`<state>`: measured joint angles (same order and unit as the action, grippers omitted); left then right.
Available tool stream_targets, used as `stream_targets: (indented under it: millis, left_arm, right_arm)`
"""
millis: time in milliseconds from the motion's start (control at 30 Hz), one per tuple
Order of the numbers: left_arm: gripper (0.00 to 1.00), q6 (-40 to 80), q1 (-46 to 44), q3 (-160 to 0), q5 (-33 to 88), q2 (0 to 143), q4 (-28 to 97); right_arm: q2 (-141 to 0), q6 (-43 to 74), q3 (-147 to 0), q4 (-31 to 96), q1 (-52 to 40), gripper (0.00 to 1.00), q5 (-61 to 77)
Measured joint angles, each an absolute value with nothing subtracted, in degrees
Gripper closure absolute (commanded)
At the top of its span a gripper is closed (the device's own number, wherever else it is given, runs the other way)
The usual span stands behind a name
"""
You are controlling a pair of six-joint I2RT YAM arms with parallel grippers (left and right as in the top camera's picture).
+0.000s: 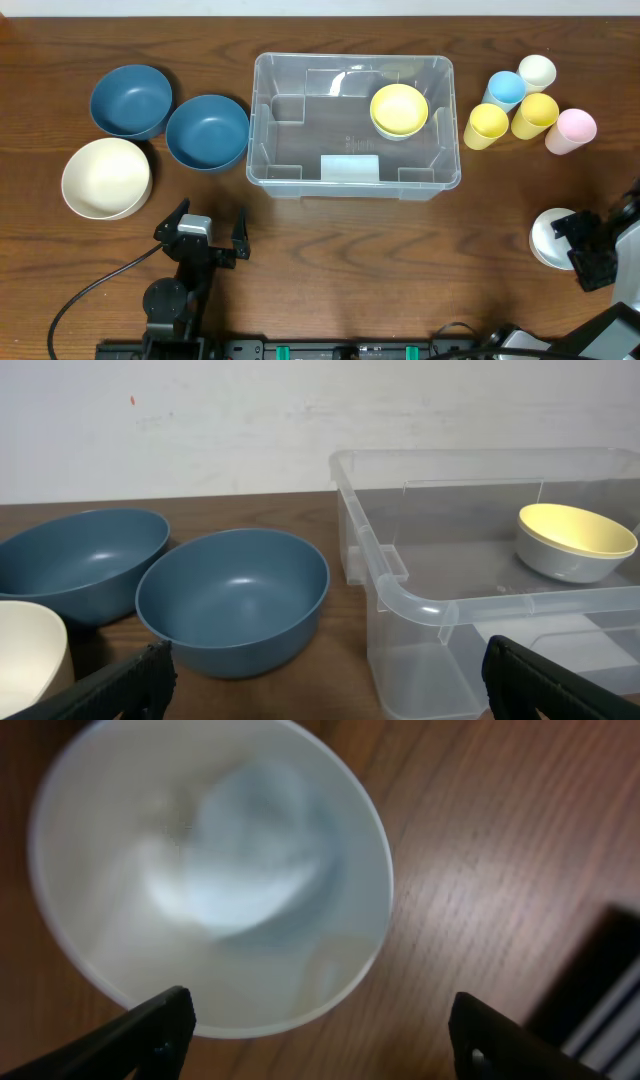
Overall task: Pack container
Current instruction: 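Move the right gripper to the white bowl and grasp its rim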
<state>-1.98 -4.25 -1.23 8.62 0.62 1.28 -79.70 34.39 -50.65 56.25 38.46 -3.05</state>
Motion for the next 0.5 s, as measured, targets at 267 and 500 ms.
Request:
stream_targets:
  millis: [267, 500]
  left_arm:
    - [0.02, -1.98, -4.25, -1.23, 8.62, 0.62, 1.28]
    - [0.02, -2.0, -4.25, -1.23, 8.62, 0.62, 1.28]
  right_arm:
    - [-79.7, 34.74, -44.8, 49.69, 38.46, 0.48, -3.18]
    - [-79.7, 35.31, -44.69, 46.76, 38.46, 0.73, -4.84]
